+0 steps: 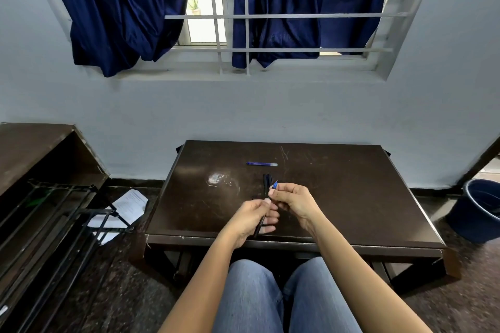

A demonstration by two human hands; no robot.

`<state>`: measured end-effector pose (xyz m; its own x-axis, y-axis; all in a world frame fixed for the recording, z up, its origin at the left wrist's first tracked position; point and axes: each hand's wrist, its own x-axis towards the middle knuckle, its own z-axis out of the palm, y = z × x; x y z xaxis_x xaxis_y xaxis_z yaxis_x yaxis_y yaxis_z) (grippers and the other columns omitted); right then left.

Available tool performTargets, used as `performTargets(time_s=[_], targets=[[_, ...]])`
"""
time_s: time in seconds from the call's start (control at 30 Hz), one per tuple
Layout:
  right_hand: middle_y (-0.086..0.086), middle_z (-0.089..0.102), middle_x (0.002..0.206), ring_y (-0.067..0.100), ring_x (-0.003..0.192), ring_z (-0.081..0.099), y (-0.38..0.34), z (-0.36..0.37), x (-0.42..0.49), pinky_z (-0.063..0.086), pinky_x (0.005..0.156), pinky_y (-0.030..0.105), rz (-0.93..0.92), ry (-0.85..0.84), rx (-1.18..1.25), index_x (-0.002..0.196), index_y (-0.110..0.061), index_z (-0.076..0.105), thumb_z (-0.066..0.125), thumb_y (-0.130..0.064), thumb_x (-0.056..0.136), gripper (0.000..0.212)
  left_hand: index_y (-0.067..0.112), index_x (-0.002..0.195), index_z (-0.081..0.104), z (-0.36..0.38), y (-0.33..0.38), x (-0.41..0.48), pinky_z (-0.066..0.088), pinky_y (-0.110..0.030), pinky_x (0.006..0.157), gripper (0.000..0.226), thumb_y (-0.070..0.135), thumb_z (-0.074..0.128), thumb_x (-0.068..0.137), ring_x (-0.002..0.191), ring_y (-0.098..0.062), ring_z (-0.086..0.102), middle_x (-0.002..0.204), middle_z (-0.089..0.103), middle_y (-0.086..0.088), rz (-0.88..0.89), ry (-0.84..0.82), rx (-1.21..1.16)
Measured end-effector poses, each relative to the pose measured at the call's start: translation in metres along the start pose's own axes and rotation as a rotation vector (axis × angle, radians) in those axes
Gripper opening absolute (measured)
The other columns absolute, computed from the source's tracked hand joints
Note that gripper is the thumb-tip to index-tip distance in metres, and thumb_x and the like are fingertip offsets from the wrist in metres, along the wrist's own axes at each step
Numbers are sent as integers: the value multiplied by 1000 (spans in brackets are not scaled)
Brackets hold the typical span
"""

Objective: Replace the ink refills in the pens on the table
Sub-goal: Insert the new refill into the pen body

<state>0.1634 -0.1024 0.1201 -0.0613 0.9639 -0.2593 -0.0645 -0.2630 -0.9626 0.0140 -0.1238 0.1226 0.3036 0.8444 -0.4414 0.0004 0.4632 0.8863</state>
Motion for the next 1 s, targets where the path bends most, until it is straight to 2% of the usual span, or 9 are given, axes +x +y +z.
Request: performTargets(time_s=[0.07,0.17,0.27,0.3,0.37,0.47,0.7,0.9,1.0], targets=[[2,68,72,13,66,58,0,-1,0,47,66,26,-4,-38,-1,82,-12,74,73,-11,81,2,8,100,64,1,3,-3,49,-17,56,40,34,33,104,62,-6,56,78,65,-3,-27,-90,47],[4,69,78,14,69,61,-2,-7,1,49,73,27,41,-217,178,102,-4,68,60,-9,91,14,8,94,61,-2,5,-2,25,-14,41,40,35,33,103,46,-2,32,67,52,2,-37,-133,-93],[6,72,108,14,95,69,-7,-10,-2,53,79,25,111,-322,349,118,-7,64,56,-16,90,31,8,90,63,-3,8,-2,22,-13,39,37,32,38,102,43,-1,30,64,51,2,-99,-182,-246],[7,71,113,13,97,69,-10,-10,-3,54,76,23,121,-348,372,121,-7,62,54,-16,90,33,8,88,66,-3,8,-3,23,-13,39,38,32,39,101,43,-2,31,65,52,2,-121,-209,-263],[9,70,113,7,78,71,-14,-6,-5,54,64,20,132,-361,367,123,-4,58,47,-10,96,31,9,86,67,-3,9,-5,25,-15,42,39,31,39,101,45,-3,33,67,52,1,-149,-268,-287],[9,70,107,6,62,67,-18,-6,-6,51,59,21,122,-314,273,112,-5,63,45,-6,99,23,13,83,55,0,6,-7,27,-17,47,32,29,36,102,47,-4,32,65,46,4,-131,-299,-293],[2,76,87,16,89,66,-5,0,1,47,90,31,64,-102,152,92,-12,72,61,-8,90,12,19,77,45,4,-1,-1,27,-17,49,32,28,30,104,48,-3,27,58,36,10,-15,-182,-81],[2,76,85,12,89,67,-7,10,-2,41,98,31,60,41,107,88,-13,75,71,-10,83,7,19,78,44,4,-4,5,24,-20,50,33,29,28,104,49,-3,26,59,36,10,24,-80,76],[4,75,91,10,91,66,-7,21,-5,43,93,28,58,168,65,94,-8,75,73,-12,81,14,18,80,45,7,-6,6,24,-20,49,32,31,27,103,49,-3,27,61,36,9,26,-22,130]])
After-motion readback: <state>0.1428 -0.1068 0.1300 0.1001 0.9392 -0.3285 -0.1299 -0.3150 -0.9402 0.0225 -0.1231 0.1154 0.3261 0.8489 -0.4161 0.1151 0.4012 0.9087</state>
